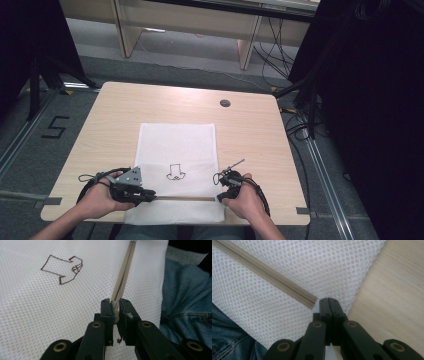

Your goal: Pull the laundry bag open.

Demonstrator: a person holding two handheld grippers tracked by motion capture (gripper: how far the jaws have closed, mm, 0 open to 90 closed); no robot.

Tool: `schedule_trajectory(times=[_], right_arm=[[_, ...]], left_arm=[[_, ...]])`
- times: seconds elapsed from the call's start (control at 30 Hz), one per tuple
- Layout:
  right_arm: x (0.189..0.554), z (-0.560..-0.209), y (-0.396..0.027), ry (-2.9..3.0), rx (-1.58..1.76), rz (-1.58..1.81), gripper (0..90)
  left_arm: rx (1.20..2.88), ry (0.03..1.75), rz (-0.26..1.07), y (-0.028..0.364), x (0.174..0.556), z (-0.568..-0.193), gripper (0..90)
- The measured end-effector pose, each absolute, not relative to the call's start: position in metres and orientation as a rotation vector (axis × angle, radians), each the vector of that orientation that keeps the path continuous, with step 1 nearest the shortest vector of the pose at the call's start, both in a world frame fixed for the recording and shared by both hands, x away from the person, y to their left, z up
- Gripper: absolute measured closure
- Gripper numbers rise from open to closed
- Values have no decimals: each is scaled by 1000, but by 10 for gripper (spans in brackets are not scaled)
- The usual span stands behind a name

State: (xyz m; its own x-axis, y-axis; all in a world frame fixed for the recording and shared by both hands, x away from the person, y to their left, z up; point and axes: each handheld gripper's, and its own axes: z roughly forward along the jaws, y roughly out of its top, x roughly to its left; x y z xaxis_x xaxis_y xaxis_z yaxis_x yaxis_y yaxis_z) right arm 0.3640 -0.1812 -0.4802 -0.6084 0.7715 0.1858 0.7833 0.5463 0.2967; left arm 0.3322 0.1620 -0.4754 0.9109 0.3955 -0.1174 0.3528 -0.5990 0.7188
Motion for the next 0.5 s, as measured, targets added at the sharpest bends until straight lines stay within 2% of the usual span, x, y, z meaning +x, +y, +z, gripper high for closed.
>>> schedule_trajectory(times=[0.5], right_arm=[[364, -480, -181, -2741, -1375, -549, 900]], left_arm=[[2235, 600, 66, 184, 328, -477, 818]])
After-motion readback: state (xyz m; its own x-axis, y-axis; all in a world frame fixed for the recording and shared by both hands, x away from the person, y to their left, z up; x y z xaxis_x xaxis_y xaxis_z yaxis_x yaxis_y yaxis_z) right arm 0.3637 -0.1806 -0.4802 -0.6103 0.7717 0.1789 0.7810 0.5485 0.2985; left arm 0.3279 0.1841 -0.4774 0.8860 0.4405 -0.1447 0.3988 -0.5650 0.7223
